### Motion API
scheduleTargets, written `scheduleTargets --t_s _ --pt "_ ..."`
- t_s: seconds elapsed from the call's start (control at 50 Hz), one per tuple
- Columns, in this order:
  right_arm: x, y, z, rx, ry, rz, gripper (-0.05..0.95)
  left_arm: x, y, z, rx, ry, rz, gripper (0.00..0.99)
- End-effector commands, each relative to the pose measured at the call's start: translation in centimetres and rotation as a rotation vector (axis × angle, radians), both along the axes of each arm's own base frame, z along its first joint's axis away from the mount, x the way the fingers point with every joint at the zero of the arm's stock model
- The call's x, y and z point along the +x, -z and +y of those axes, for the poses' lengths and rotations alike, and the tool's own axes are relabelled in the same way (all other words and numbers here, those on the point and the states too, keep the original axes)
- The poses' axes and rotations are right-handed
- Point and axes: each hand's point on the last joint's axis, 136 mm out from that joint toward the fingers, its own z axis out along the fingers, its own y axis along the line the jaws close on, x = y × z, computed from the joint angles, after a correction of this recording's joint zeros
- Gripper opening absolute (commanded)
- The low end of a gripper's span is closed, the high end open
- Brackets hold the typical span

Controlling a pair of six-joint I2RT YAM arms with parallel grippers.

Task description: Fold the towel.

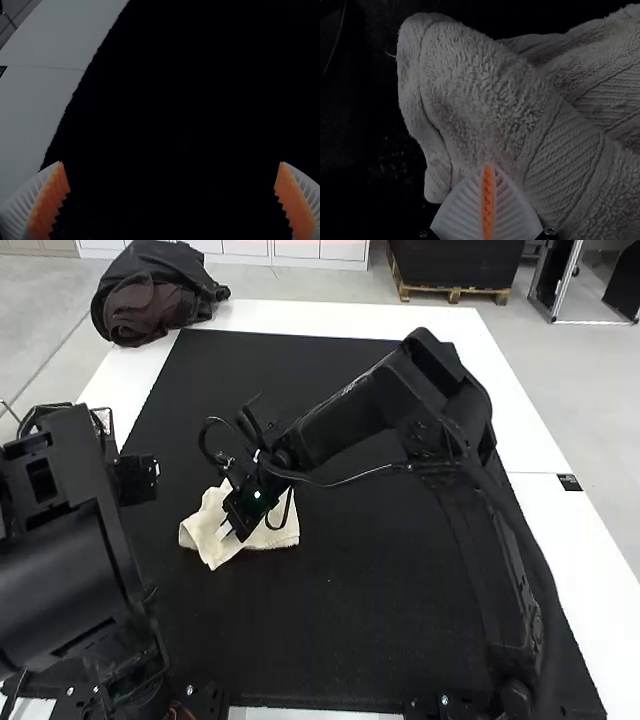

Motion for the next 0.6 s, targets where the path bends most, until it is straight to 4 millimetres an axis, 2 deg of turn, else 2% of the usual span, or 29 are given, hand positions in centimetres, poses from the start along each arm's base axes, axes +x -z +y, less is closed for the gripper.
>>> scheduleTargets --t_s 0.0,0.42,0.58 --pt "1.3 -0.9 0.7 0.040 0.010 -0.005 -0.02 0.4 -1.0 -0.1 0.003 0.014 -0.033 0.966" --pt "4.9 0.7 -0.2 0.050 0.070 -0.017 -0.02 0.4 -0.9 -0.1 0.004 0.014 -0.035 0.966" --pt "5.7 0.8 -0.3 0.059 0.081 -0.024 -0.02 0.3 -0.8 -0.2 0.000 0.017 -0.034 0.966"
